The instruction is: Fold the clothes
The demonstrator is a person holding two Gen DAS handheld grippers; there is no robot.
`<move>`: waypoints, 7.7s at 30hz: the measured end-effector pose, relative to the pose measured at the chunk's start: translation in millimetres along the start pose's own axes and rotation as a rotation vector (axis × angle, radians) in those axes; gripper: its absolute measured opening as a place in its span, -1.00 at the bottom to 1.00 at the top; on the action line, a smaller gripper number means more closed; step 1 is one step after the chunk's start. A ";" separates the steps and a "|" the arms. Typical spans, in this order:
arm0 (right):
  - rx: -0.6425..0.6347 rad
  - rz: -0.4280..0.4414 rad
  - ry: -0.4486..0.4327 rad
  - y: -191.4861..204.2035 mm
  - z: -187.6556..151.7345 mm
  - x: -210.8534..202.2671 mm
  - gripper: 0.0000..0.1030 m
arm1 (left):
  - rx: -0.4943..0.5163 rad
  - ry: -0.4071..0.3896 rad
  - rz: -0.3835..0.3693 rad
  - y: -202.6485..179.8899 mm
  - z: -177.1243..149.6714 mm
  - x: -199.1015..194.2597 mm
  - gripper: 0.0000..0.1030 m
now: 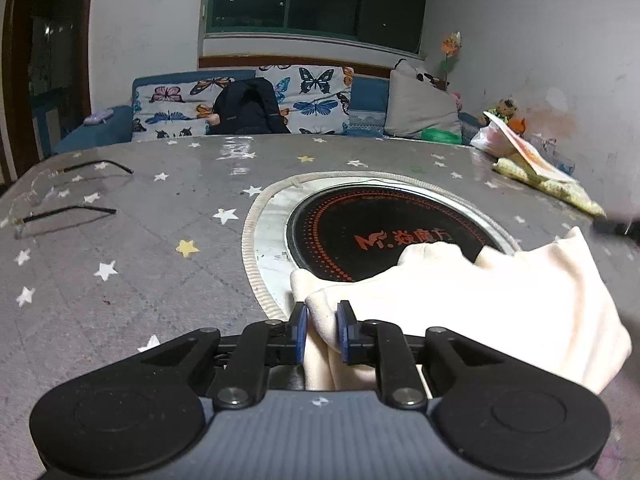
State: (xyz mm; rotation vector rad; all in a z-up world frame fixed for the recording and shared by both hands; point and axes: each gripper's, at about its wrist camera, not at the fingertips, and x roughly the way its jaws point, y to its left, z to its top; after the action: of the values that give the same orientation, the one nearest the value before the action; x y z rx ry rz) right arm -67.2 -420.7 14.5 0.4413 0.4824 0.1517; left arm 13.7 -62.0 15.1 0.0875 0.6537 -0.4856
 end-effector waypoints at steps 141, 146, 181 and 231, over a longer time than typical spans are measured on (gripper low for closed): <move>-0.579 0.021 0.227 102.4 -30.5 56.6 -0.09 | 0.038 -0.028 -0.020 -35.5 -37.9 -69.0 -0.34; -0.660 0.088 0.254 132.8 -39.7 72.7 -0.09 | 0.028 -0.013 -0.020 -35.2 -45.6 -71.1 -0.50; -0.535 -0.059 0.290 77.8 -42.8 20.2 -0.04 | 0.108 -0.004 -0.071 -54.7 -3.6 -15.4 -0.59; -0.574 -0.104 0.171 76.7 -57.7 10.4 0.40 | 0.149 -0.044 -0.018 -77.1 -11.8 -24.1 0.49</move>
State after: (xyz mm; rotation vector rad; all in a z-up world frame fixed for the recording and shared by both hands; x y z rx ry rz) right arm -88.7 -327.9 -1.6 -0.1597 0.6012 0.2198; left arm -45.0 -117.8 25.8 0.2115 0.5756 -0.5517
